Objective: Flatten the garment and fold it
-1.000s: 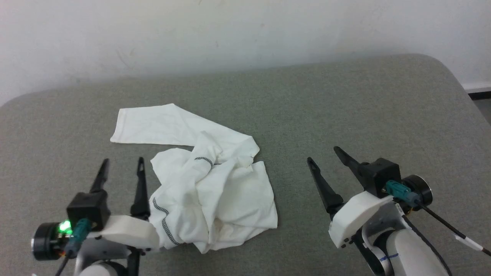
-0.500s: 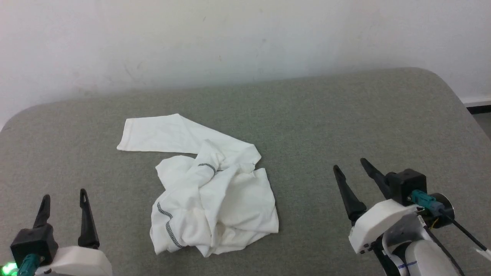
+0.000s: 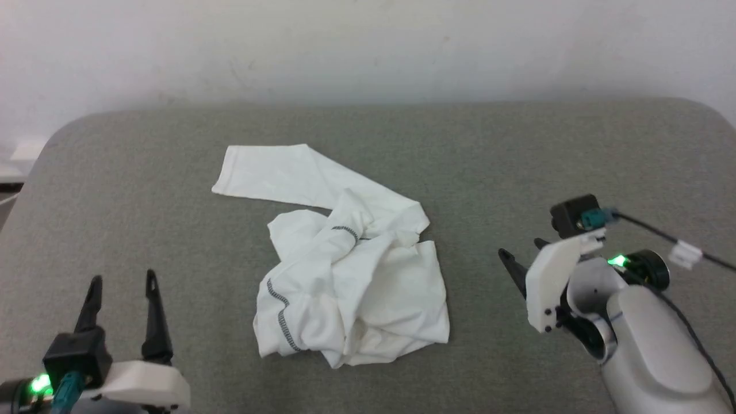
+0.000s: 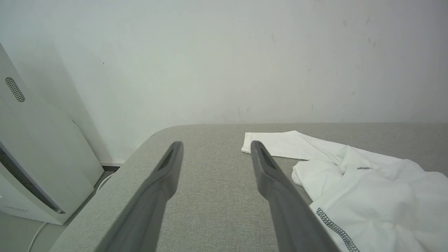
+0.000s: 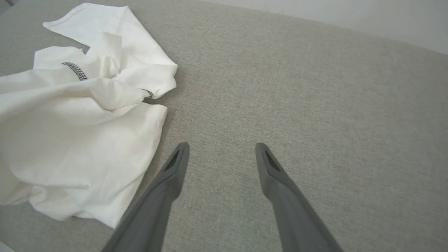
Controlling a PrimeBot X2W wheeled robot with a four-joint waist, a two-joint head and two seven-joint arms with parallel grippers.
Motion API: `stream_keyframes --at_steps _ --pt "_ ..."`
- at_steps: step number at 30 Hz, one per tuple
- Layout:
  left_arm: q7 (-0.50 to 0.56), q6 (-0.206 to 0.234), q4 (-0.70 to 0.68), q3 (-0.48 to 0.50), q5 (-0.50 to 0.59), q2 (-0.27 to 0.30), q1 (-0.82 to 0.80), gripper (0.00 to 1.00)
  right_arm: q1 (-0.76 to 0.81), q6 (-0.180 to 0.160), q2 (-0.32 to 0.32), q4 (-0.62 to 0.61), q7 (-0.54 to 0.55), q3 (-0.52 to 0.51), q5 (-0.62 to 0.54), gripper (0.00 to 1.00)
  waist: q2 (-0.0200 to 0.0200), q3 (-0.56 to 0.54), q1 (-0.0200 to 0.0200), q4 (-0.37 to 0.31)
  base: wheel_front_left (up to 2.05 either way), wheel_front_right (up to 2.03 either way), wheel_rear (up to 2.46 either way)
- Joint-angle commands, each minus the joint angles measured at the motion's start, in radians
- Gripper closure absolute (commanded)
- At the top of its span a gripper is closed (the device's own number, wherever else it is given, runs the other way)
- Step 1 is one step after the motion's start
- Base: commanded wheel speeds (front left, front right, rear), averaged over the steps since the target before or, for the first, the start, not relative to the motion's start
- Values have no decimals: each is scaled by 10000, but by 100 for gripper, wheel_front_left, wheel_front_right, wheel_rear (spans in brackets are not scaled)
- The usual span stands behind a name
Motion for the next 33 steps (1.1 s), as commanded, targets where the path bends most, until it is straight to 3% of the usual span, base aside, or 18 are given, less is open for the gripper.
stream_keyframes --at_steps 1,7,11,17,21,22,23,24,28,33 --pt "-122 -35 74 -98 12 -60 -345 0 -509 -9 -57 419 477 235 354 0 0 524 0 531 0 0 0" --pt "-551 -124 424 -411 40 -221 -1155 0 -2220 -9 -275 1817 2288 1768 2023 0 0 1119 0 1211 0 0 0" --pt "-847 -156 702 -521 8 -320 -1565 0 -3126 -9 -461 2419 2846 2780 2979 0 0 1474 0 1543 0 0 0" --pt "-1125 -84 1114 -606 -80 -530 -1935 0 -3869 -9 -684 4114 3546 3986 3599 0 0 1834 0 1870 0 0 0" --pt "-1245 -60 1349 -649 -105 -589 -2078 0 -3924 -9 -474 5551 4424 4285 3817 2 0 1895 0 1962 0 0 0" --pt "-1267 -52 1397 -652 -114 -599 -2105 0 -3940 -9 -409 5926 4619 4246 3862 50 0 1899 0 1975 0 0 0" --pt "-1286 -33 1440 -644 -129 -613 -2128 0 -3963 -9 -309 6266 4814 4200 3913 81 0 1900 0 1981 0 0 0" --pt "-1280 -15 1495 -631 -164 -635 -2141 0 -3999 -9 -196 6549 4963 4147 3962 100 0 1885 0 1980 0 0 0" --pt "-1277 22 1614 -613 -193 -622 -2133 0 -4162 -9 75 6906 4966 4131 4018 100 0 1788 0 1923 0 0 0" --pt "-1183 52 1716 -644 -181 -548 -2077 0 -4551 -9 -4 6327 3473 4330 3971 100 0 1463 0 1763 0 0 0"
